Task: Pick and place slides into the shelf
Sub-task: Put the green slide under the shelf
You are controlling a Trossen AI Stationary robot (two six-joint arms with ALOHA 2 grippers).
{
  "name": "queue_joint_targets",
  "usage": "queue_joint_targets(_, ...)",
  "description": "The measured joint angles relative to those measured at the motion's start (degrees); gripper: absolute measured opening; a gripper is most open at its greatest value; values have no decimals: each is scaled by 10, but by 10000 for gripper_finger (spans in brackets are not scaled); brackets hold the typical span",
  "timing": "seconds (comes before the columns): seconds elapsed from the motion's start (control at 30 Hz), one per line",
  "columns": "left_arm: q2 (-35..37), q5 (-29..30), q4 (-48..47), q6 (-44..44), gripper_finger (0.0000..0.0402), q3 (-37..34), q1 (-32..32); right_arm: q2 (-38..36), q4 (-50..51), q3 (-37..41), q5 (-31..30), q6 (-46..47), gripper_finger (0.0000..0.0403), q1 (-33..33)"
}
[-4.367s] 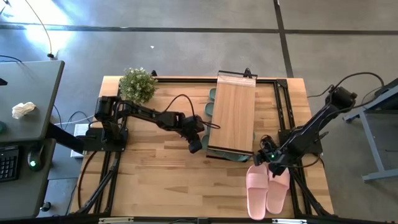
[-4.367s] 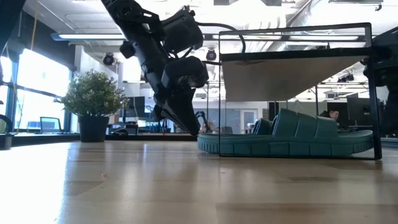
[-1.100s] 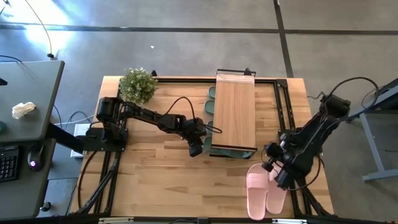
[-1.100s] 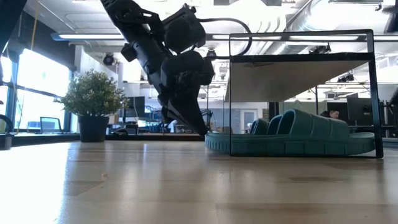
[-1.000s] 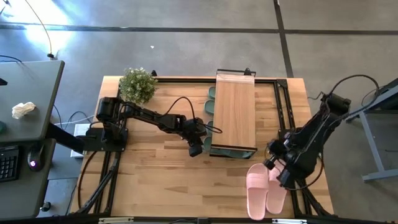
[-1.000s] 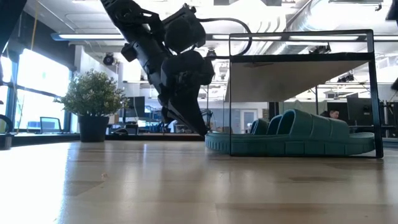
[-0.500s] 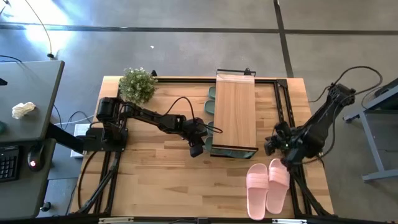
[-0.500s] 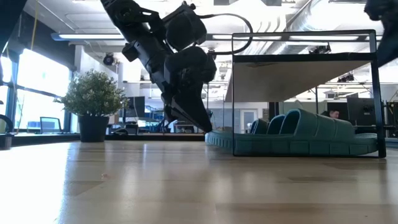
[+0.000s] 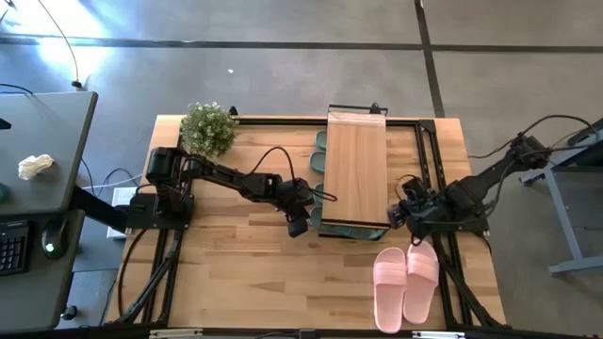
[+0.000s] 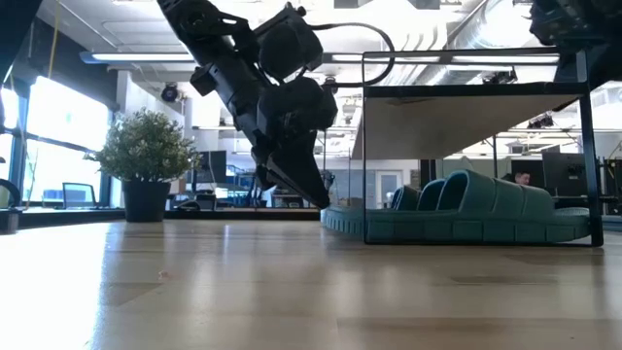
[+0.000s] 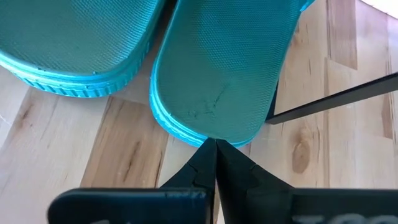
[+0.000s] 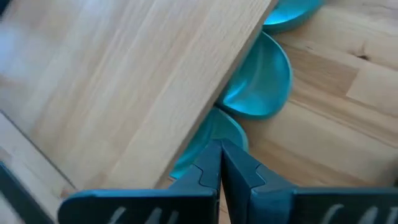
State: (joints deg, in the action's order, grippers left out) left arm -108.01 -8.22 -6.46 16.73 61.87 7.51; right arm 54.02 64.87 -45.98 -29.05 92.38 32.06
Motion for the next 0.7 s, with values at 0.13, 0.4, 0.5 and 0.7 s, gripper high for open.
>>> queue_joint_targets(0.13,0,1,0,0,0,0,0,0,-20,0,17,-41,0,-32)
queue_joint_targets(0.4,0,1,0,0,0,0,0,5,-44,0,41,-100,0,-72)
queue_joint_targets(0.5,0,1,0,0,0,0,0,5,-46,0,41,-114,0,-75)
queue_joint_targets(0.7,0,1,0,0,0,0,0,5,-48,0,40,-119,0,-78)
